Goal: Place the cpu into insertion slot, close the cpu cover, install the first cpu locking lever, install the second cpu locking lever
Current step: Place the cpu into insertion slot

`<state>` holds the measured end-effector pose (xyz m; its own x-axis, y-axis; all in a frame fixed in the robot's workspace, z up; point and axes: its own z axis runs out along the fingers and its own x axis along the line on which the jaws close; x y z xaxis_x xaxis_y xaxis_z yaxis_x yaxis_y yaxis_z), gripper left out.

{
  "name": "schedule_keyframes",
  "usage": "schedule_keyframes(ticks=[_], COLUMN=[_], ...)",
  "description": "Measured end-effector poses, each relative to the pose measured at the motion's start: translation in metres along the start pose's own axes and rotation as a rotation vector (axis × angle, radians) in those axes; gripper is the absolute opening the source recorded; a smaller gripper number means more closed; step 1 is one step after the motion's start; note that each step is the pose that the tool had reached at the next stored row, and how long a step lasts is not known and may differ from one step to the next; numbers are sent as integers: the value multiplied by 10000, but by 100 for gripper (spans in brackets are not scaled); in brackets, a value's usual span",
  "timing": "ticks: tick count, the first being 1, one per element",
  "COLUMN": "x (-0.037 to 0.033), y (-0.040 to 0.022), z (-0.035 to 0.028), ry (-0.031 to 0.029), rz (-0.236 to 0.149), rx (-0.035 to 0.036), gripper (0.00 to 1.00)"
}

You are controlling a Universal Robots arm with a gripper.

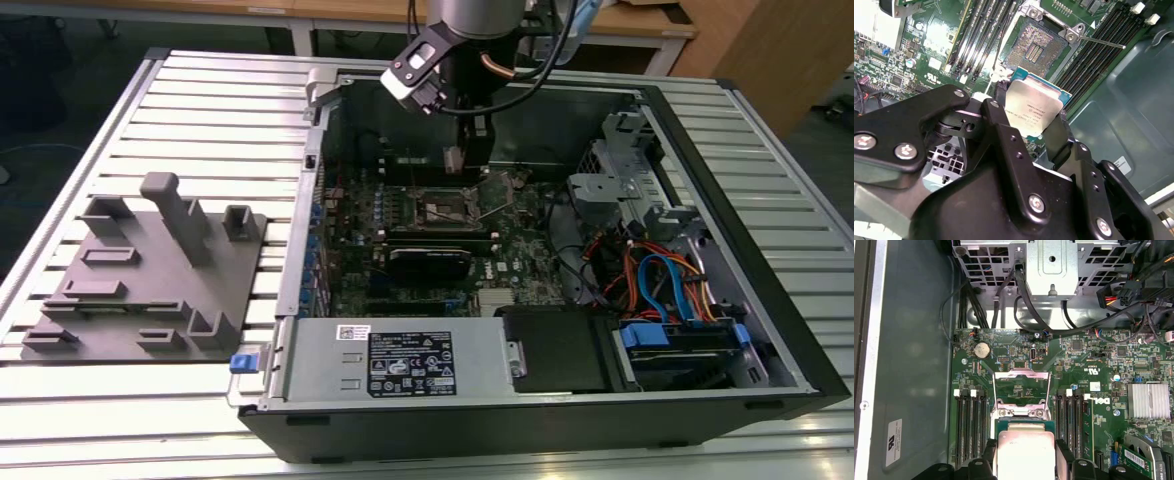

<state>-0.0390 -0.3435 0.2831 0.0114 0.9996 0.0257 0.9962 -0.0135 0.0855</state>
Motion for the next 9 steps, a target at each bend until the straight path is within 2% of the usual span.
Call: schedule_keyframes(ticks=[6, 9], x=[-1, -1], y=[-7, -7], z=[42, 43], ry=[20, 19], rz=[-205, -231], rx=[5, 8], gripper=[54, 54])
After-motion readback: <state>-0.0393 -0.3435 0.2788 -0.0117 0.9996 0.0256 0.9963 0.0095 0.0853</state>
